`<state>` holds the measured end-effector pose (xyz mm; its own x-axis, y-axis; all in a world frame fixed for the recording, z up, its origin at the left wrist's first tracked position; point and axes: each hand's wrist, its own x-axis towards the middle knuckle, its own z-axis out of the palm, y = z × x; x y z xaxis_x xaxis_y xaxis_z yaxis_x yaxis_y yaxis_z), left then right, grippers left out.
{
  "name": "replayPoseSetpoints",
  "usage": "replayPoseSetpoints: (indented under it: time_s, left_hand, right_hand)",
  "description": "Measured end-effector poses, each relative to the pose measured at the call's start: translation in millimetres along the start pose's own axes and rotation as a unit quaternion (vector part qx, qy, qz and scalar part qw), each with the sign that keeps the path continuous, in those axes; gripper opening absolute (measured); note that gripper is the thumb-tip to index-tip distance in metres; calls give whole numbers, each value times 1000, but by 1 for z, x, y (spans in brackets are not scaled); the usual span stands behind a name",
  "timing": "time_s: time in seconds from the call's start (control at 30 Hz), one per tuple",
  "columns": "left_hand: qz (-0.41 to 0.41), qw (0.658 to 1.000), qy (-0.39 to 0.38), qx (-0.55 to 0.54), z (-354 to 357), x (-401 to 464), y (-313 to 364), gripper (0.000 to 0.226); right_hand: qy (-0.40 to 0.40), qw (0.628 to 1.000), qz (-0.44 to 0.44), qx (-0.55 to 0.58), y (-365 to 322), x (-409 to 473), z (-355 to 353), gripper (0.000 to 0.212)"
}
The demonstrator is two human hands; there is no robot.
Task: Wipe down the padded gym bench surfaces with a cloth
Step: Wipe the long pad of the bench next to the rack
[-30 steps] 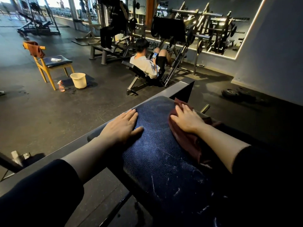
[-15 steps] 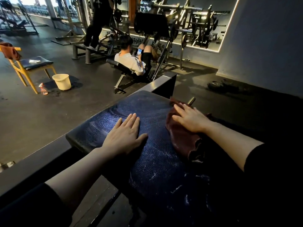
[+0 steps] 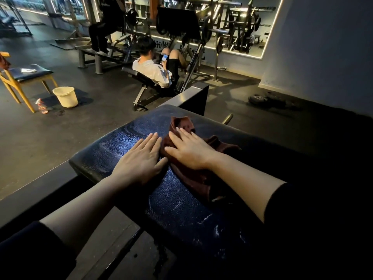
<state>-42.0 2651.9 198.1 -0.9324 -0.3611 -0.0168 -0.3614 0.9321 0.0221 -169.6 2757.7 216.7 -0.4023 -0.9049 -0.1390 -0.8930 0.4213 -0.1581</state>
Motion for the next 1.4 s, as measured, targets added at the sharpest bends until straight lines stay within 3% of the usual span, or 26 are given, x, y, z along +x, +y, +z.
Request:
replayPoseSetpoints:
  time_s: [0.23, 0.4, 0.63, 0.83, 0.97, 1.17, 1.4]
  left_hand:
    - [47, 998, 38, 1, 5, -25, -6, 118]
    - [76, 995, 59, -31, 4, -42, -12, 96]
    - [-59, 996, 59, -31, 8, -41, -78, 103]
    - [-139, 983, 104, -68, 11, -44, -99, 103]
    - [-146, 974, 134, -111, 18, -56, -100, 100]
    - [-130, 954, 181, -202, 41, -96, -98, 100]
    - [-169, 932, 185, -261, 42, -111, -84, 104]
  right_hand:
    - [-47, 998, -18, -39, 44, -98, -8, 84]
    - [-42, 997, -23, -56, 21, -61, -1, 81]
    - [-20, 993, -107, -51, -53, 43, 6, 74]
    - [-20, 994, -101, -38, -96, 112, 0, 71]
    - [-18, 993, -105, -40, -104, 112, 2, 66]
    - [-30, 979, -191, -58, -88, 24, 3, 67]
    - [-3, 992, -115, -58, -103, 95, 4, 75]
